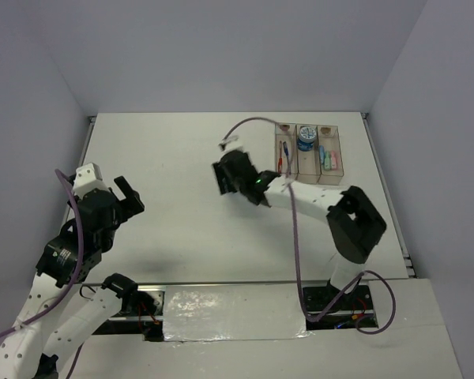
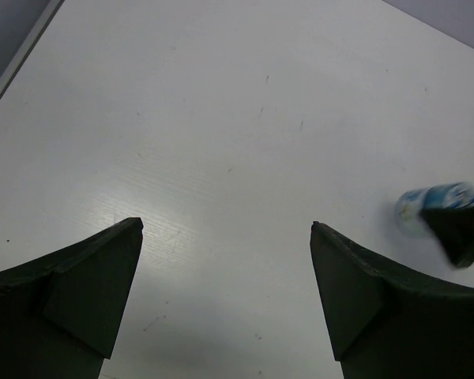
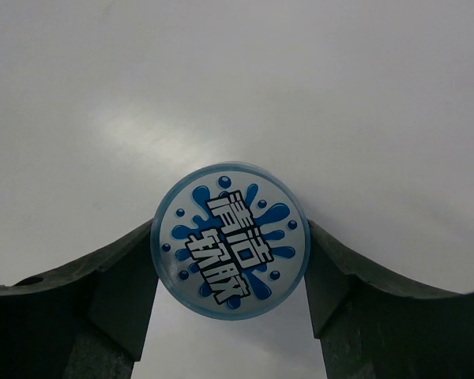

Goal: Sort the stationery into containers
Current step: Place the stationery in the storage box.

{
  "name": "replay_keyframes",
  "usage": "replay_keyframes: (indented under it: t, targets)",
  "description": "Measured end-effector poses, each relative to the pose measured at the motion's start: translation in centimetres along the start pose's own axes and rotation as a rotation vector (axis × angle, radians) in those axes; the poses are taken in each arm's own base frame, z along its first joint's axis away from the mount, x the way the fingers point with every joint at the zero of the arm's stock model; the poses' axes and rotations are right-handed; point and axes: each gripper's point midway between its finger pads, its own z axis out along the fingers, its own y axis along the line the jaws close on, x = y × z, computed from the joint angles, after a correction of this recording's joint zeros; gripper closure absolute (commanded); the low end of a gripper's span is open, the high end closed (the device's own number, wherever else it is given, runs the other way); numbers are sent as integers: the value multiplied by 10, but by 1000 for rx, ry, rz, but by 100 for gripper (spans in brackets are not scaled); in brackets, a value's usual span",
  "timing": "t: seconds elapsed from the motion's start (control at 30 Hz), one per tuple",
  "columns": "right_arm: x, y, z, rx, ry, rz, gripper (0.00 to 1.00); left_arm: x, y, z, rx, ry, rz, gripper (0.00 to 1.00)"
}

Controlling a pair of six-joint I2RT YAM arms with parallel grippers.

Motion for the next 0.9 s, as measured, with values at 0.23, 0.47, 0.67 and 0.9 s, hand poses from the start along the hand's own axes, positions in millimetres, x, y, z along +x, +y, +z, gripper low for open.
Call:
replay_keyframes:
  t: [0.23,0.47,0.67,0.9]
  targets:
    - [-71,-220,-46,479,-184,275,100,5,-7,1,38,27,25,1]
    - [-56,-289,-66,642,-159,345,100,5,-13,1,71,31,37,1]
    - [-35,-335,-67,701,-114,404,100,8,-20,4,92,49,43,1]
    - [-19,-340,-50,640,-60,421,100,11,-23,4,106,62,58,1]
